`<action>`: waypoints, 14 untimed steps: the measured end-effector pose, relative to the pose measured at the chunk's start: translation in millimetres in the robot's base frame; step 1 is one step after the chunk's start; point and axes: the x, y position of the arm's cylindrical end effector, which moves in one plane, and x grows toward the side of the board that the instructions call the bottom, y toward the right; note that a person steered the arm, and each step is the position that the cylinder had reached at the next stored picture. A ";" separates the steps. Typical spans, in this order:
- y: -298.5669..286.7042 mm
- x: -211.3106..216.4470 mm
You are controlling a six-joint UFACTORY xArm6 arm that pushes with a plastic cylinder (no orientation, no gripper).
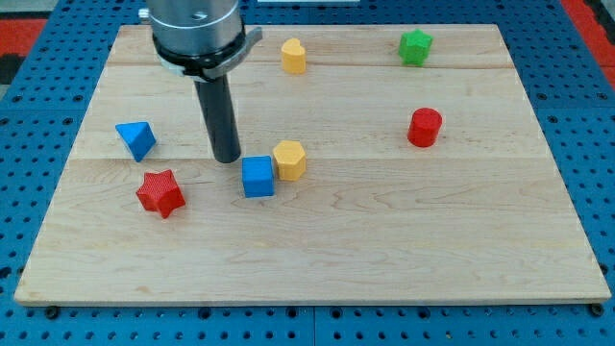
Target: Slide the blue cube to the bottom right side of the board
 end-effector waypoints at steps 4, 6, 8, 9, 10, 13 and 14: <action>-177.4 7.6; -116.0 29.4; -22.6 21.7; 46.9 23.1; 54.8 41.7; 155.7 98.6; 213.9 99.1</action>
